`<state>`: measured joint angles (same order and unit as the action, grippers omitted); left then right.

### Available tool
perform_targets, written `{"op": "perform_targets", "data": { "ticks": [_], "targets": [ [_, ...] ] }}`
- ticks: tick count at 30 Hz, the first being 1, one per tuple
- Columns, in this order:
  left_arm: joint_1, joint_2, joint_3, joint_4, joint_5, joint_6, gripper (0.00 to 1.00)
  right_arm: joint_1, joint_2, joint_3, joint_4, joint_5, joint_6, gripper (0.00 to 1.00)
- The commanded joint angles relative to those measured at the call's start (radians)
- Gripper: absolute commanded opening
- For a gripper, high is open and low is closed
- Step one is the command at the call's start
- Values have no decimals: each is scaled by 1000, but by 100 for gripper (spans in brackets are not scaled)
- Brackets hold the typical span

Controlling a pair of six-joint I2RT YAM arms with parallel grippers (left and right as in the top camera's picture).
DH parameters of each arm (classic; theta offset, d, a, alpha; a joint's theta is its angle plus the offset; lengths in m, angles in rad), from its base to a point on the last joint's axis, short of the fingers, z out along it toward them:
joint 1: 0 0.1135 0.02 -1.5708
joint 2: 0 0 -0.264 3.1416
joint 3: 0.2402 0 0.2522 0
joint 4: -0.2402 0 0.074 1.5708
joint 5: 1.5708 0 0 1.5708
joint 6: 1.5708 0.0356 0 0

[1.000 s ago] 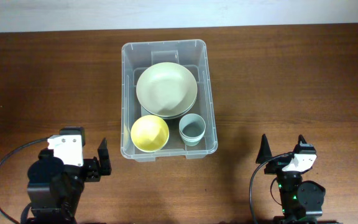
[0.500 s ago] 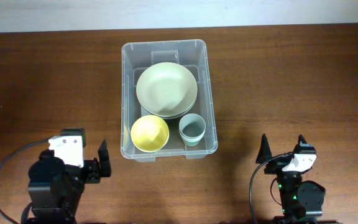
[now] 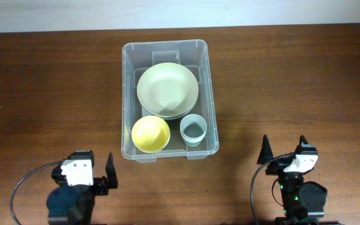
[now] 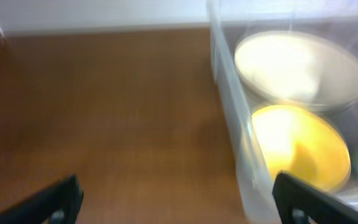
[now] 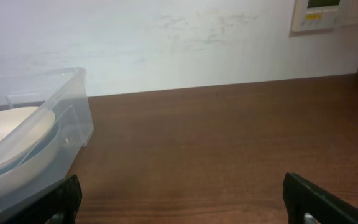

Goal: Pack container

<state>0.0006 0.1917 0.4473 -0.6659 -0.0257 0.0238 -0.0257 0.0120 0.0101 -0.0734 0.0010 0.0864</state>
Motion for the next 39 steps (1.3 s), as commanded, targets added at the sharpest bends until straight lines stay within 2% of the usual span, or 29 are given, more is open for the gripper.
{"op": "perform_targets", "data": {
  "ticks": [1, 5, 9, 14, 39],
  "targets": [
    [5, -104, -134, 191, -3, 19, 100, -8, -7, -5, -6, -8, -1, 99],
    [5, -175, -309, 486, 39, 19, 100, -8, -7, -5, -6, -8, -1, 99],
    [5, -187, -424, 672, 79, 19, 100, -8, -7, -5, -6, -8, -1, 99],
    [5, -187, -439, 583, 70, 30, 100, -8, -7, -5, -6, -8, -1, 99],
    [5, -187, -439, 586, 56, 53, 100, -8, -7, -5, -6, -8, -1, 99]
  ]
}}
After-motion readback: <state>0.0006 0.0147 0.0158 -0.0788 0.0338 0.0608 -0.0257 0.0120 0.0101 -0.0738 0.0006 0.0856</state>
